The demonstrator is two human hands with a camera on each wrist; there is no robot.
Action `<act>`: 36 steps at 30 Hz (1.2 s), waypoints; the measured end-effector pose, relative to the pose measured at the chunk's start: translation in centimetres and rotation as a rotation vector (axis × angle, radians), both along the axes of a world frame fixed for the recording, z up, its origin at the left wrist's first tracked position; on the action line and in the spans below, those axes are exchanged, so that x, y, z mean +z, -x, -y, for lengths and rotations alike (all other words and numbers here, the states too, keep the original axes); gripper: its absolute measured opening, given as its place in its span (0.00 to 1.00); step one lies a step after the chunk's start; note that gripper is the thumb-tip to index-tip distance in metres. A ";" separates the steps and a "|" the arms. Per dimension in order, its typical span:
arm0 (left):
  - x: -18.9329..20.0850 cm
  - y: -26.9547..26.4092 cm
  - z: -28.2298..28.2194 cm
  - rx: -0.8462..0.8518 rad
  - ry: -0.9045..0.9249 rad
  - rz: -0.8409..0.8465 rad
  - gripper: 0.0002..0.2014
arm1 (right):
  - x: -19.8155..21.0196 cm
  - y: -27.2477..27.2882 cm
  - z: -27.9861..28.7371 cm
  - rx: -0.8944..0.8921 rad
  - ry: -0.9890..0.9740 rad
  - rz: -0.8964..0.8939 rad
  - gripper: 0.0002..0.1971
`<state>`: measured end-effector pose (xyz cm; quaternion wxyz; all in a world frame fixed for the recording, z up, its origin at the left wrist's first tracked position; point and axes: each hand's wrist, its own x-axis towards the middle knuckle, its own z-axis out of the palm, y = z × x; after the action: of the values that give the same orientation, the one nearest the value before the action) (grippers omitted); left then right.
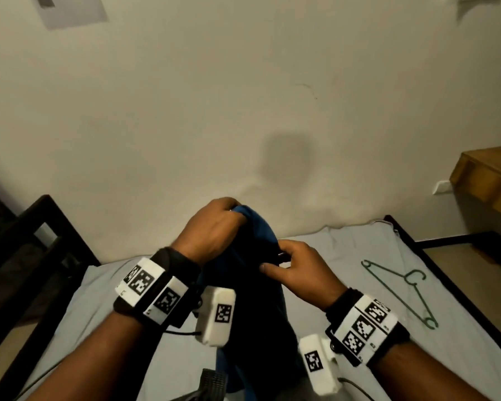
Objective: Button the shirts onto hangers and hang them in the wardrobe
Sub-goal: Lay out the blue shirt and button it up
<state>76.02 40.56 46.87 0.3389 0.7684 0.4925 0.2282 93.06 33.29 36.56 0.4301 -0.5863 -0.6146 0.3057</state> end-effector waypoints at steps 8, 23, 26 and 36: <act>2.3 6.3 -2.6 -0.197 0.011 0.081 0.17 | 2.9 -0.9 -1.6 -0.017 0.033 -0.688 0.17; -1.6 8.0 -2.5 -0.286 -0.196 0.077 0.09 | 5.7 -6.2 -2.5 -0.251 0.076 -0.174 0.07; -1.8 6.3 -1.5 -0.232 -0.324 0.074 0.06 | 5.5 -6.8 -1.6 -0.314 0.066 -0.033 0.08; 2.9 -1.1 1.1 -0.201 -0.617 -0.092 0.01 | 6.2 -1.8 0.6 -0.229 -0.392 0.357 0.12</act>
<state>77.16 39.44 49.80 0.0884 0.8892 0.3365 0.2970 94.90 32.69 42.74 0.4519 -0.6021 -0.6579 0.0223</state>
